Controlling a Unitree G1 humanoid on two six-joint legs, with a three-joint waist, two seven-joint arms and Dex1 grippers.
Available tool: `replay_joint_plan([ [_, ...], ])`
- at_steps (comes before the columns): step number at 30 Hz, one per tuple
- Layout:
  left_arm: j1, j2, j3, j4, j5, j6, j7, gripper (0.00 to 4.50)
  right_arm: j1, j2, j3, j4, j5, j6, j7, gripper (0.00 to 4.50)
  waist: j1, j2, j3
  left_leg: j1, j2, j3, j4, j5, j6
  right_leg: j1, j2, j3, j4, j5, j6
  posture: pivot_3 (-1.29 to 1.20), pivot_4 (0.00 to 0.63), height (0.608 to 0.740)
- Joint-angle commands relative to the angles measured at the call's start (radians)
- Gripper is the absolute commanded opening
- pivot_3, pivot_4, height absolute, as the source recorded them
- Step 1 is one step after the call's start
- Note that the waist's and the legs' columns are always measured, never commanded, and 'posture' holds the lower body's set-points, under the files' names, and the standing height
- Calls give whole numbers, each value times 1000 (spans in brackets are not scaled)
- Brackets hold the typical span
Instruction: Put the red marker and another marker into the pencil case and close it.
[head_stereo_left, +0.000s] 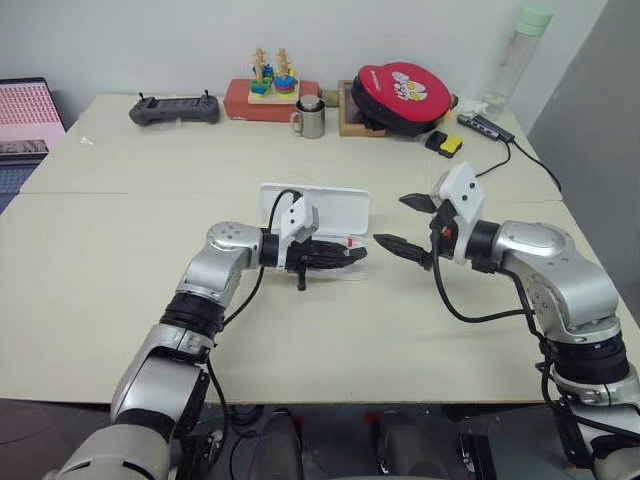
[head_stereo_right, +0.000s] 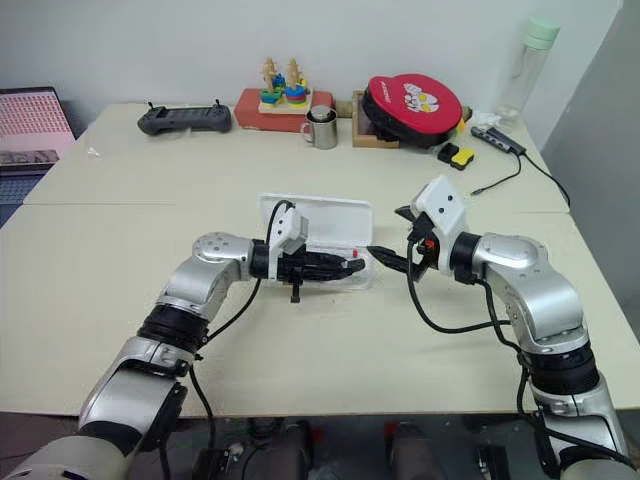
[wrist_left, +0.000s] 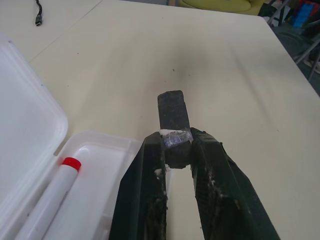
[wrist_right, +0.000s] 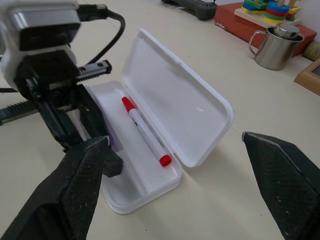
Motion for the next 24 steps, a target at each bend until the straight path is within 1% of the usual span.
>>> replay_joint_plan([
  [1,-34,-19,-7,40,32,-47,-23,432,19,-14,-44,-81,22,25,-35,4500,-1,0,0,0,0,0,0,0,0,0,0,0,0,0,0,0,150,740],
  [3,-34,-15,-3,56,46,-59,-22,432,30,-18,-48,-95,29,34,-44,4500,-2,0,0,-1,0,0,0,0,0,0,0,0,0,2,-3,0,150,740],
  [9,-48,-10,-4,114,107,-95,0,432,33,-16,-39,-99,34,37,-54,4500,-2,0,0,-1,0,-1,0,0,0,0,0,0,0,-1,1,0,150,740],
  [16,-59,-22,11,142,120,-115,12,432,47,-38,-9,-111,46,34,-17,4500,-1,0,0,-1,0,-1,1,0,0,0,0,0,0,0,1,0,150,740],
  [24,-72,-32,15,175,126,-125,12,432,53,-43,-2,-122,65,41,-22,4500,-1,0,0,-1,0,-1,1,0,0,0,0,0,0,0,1,0,150,740],
])
